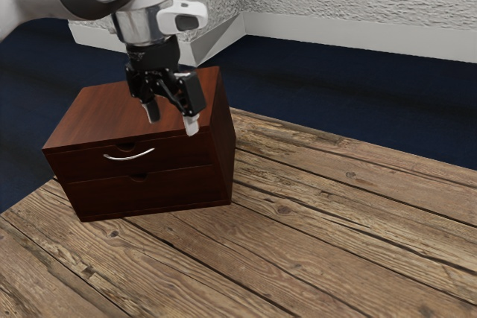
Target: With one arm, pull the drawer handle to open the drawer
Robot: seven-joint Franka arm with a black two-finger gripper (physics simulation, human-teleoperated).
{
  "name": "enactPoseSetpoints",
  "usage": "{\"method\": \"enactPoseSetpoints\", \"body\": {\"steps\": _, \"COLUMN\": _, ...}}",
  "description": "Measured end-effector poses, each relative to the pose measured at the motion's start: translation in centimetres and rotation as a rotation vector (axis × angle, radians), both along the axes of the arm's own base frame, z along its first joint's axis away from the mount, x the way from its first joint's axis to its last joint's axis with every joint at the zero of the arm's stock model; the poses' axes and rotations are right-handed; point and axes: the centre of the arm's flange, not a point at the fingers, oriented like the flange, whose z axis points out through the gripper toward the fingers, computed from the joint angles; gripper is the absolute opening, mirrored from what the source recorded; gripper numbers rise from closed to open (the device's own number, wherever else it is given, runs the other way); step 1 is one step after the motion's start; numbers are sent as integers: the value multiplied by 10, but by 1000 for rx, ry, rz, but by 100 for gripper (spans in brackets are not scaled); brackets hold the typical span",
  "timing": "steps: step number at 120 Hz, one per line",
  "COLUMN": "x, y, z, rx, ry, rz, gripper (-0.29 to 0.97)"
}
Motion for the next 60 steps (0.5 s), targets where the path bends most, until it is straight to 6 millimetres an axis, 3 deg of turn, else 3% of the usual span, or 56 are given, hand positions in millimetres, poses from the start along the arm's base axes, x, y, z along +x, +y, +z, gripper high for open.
{"method": "enactPoseSetpoints", "body": {"steps": 31, "x": -59, "y": 11, "z": -36, "rx": -15, "ry": 0, "rz": -78, "gripper": 68}}
{"method": "enactPoseSetpoints", "body": {"steps": 43, "x": -73, "y": 24, "z": -50, "rx": -22, "ry": -18, "rz": -139, "gripper": 68}}
{"method": "enactPoseSetpoints", "body": {"steps": 60, "x": -81, "y": 40, "z": -54, "rx": -24, "ry": -61, "rz": -253, "gripper": 68}}
